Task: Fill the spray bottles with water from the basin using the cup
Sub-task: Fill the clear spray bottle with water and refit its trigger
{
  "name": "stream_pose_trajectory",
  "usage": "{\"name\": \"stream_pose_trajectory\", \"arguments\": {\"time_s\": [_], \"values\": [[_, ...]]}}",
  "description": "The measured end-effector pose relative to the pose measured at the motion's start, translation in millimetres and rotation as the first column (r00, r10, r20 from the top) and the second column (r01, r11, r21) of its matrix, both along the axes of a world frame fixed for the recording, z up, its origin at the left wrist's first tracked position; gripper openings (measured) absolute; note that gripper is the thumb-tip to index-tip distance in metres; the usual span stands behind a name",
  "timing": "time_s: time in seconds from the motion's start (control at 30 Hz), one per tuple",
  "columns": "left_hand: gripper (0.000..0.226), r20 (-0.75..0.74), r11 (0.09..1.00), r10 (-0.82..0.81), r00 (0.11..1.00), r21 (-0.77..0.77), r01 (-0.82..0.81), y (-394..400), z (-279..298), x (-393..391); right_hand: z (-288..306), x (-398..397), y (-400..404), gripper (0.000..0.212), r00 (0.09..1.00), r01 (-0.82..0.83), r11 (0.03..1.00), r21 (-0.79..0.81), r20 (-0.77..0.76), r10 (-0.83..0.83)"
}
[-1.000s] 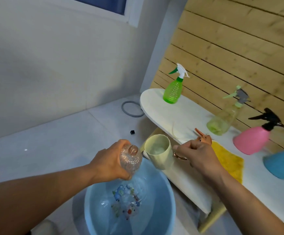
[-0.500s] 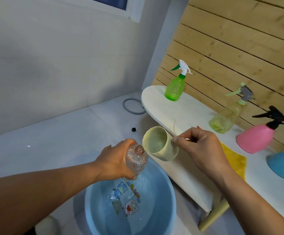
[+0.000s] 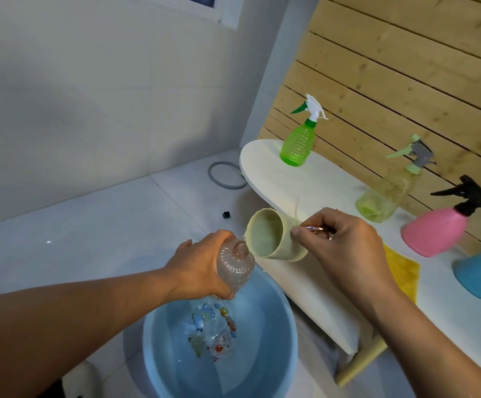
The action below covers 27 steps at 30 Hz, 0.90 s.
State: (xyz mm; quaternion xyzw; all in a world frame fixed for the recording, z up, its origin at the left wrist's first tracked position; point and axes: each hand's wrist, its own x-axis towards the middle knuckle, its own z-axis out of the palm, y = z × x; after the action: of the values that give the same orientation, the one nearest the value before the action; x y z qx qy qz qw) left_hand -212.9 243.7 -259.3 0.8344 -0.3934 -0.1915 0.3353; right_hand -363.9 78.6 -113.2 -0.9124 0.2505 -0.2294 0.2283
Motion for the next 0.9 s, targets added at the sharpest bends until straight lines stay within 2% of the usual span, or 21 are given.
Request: {"name": "stream_pose_trajectory", "arguments": {"time_s": [0.23,0.53,0.9], "values": [[0.099,-0.001,1.0,-0.006,1.0,0.008,0.006,-2,1,-1,6,-2,6,0.013,1.0,0.003,0.998,-0.064,0.004,-0.003],[0.1,-0.025,1.0,-0.006,1.0,0.005,0.006,-5,2,-3,8,-5,10,0.013,1.0,-0.013,0.973,-0.231,-0.029,0.006],[0.102,-0.025,1.0,-0.02,0.999,0.008,0.02,-13,4,-6,-1,-10,5,0.013,0.997,-0.072,0.851,-0.52,-0.023,0.071]]}}
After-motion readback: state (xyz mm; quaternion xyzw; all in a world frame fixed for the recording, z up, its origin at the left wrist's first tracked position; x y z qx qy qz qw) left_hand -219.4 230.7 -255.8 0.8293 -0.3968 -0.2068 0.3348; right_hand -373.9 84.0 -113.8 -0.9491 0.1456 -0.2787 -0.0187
